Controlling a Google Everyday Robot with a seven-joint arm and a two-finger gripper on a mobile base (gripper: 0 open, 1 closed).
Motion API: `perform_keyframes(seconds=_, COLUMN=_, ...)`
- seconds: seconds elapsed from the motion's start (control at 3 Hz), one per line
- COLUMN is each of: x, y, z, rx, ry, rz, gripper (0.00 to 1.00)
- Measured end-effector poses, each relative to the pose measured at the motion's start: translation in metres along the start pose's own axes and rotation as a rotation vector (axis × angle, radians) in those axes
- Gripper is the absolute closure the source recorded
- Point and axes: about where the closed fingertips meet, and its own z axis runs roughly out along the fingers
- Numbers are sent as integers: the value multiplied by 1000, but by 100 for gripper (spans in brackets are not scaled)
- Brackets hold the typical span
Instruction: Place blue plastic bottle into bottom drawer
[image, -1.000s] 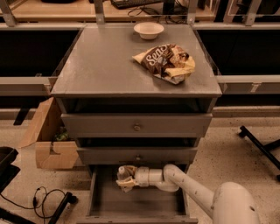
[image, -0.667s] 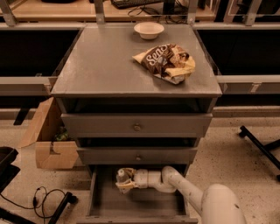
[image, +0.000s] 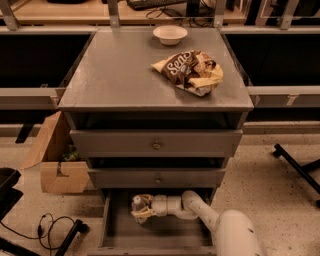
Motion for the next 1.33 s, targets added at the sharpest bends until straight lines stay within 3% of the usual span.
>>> perform_keyframes(seconds=0.67, x=27, y=21, z=12, rx=5, ry=-15, rz=99, gripper=100)
perform_keyframes(seconds=1.33, x=28, y=21, z=12, rx=5, ry=-16, rz=101, gripper=59)
